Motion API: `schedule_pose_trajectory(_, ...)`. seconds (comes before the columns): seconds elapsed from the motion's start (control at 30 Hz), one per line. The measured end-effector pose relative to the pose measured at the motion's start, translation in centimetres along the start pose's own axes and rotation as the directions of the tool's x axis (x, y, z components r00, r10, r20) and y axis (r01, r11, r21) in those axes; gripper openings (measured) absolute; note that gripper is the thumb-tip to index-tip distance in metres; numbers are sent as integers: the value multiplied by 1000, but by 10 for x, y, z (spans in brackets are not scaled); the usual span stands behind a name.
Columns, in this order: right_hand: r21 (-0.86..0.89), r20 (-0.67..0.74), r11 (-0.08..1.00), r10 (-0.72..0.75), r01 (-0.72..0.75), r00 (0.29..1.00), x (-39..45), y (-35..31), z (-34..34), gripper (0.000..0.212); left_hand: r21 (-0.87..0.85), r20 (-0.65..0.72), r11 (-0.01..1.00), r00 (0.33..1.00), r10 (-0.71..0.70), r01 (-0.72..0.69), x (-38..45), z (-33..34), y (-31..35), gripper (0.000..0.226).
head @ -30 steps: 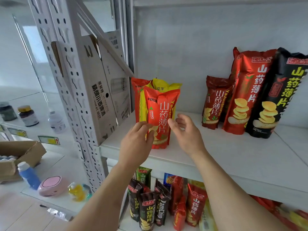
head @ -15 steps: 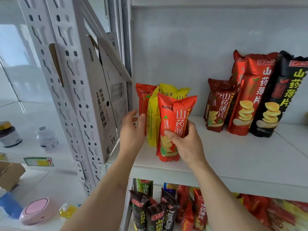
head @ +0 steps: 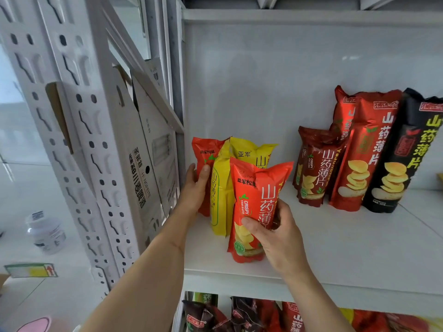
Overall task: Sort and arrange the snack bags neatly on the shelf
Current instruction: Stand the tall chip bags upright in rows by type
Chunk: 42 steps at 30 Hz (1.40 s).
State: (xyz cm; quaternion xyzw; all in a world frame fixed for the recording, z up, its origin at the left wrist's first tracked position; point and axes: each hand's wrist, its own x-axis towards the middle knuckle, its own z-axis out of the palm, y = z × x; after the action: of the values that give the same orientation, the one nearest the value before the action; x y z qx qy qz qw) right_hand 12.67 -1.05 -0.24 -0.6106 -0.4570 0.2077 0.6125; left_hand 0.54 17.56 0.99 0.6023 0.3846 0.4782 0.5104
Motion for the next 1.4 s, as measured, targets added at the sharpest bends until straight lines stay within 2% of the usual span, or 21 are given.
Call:
schedule_pose_trajectory(0.07,8,7,1000,3,-3,1000,1,1,0,66,17,31,1000,999,-13,12,8,-1,-8,111)
schedule_pose_trajectory(0.23,14,-6,1000,1,-1,1000,1,3,0,63,36,19,998,999,50,-51,8,-2,-12,90)
schedule_pose_trajectory(0.43,21,-28,1000,-3,4,1000,0,5,4,68,133,-211,980,962,172,-146,-16,-8,-4,69)
schedule_pose_trajectory(0.5,29,-36,1000,-3,4,999,0,6,6,69,158,-256,978,951,174,-136,-26,-11,-7,73)
schedule_pose_trajectory(0.6,43,-47,999,0,2,999,-1,5,7,69,143,-239,980,956,170,-138,-38,-16,-12,83)
schedule_pose_trajectory(0.7,37,-46,999,6,-4,999,0,4,8,70,82,-140,985,977,159,-149,-45,-24,-19,90)
schedule_pose_trajectory(0.77,34,-44,999,10,-9,999,1,4,9,71,-2,-54,996,995,89,-89,-45,-30,-24,97)
schedule_pose_trajectory(0.87,34,-49,999,11,-9,999,2,5,9,70,-29,47,999,998,28,-27,-42,-33,-31,85)
schedule_pose_trajectory(0.97,20,-51,1000,4,-3,999,4,4,8,69,39,14,996,996,84,-85,-45,-33,-33,83)
schedule_pose_trajectory(1.1,19,-54,1000,0,1,999,8,7,8,70,61,-45,989,989,140,-137,-49,-38,-36,101)
schedule_pose_trajectory(1.2,9,-61,1000,-10,11,998,8,8,6,70,29,-9,986,986,164,-164,-58,-40,-34,99)
schedule_pose_trajectory(1.3,6,-67,1000,-16,17,998,9,7,1,68,-48,16,991,992,129,-128,-67,-43,-32,100)
schedule_pose_trajectory(1.4,20,-79,1000,-19,21,997,12,9,-11,73,-23,-95,992,988,121,-123,-82,-44,-28,108)
